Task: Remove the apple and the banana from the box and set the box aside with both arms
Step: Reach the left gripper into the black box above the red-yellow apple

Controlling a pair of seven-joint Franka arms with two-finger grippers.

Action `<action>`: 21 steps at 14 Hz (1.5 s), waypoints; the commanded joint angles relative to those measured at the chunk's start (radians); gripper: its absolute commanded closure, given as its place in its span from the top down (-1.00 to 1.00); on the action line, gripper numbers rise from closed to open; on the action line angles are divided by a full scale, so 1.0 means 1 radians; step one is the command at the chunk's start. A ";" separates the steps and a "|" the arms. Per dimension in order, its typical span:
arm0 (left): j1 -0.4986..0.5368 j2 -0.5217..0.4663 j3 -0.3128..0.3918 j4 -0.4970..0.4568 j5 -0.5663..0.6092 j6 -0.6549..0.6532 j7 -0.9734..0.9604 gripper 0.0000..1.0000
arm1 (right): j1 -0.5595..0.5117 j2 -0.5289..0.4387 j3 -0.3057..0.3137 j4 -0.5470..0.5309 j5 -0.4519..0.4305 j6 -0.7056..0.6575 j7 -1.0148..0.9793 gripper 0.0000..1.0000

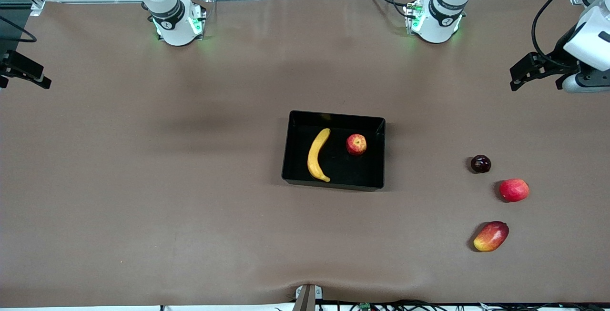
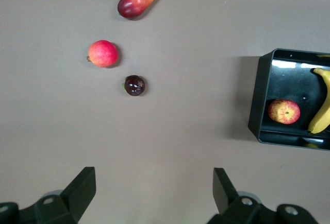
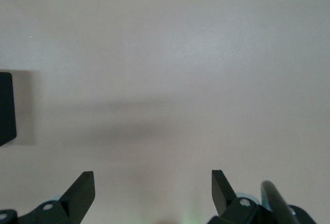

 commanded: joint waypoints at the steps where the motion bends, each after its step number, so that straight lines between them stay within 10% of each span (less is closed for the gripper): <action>1: -0.011 0.035 -0.027 0.006 -0.010 -0.023 -0.014 1.00 | -0.021 -0.019 0.012 -0.015 -0.001 -0.005 -0.011 1.00; 11: -0.025 0.114 -0.412 -0.280 -0.004 0.415 -0.446 1.00 | -0.022 -0.019 0.012 -0.013 0.000 -0.002 -0.011 1.00; 21: -0.163 0.468 -0.431 -0.296 0.329 0.652 -1.075 1.00 | -0.043 -0.014 0.012 -0.012 0.025 0.002 -0.043 1.00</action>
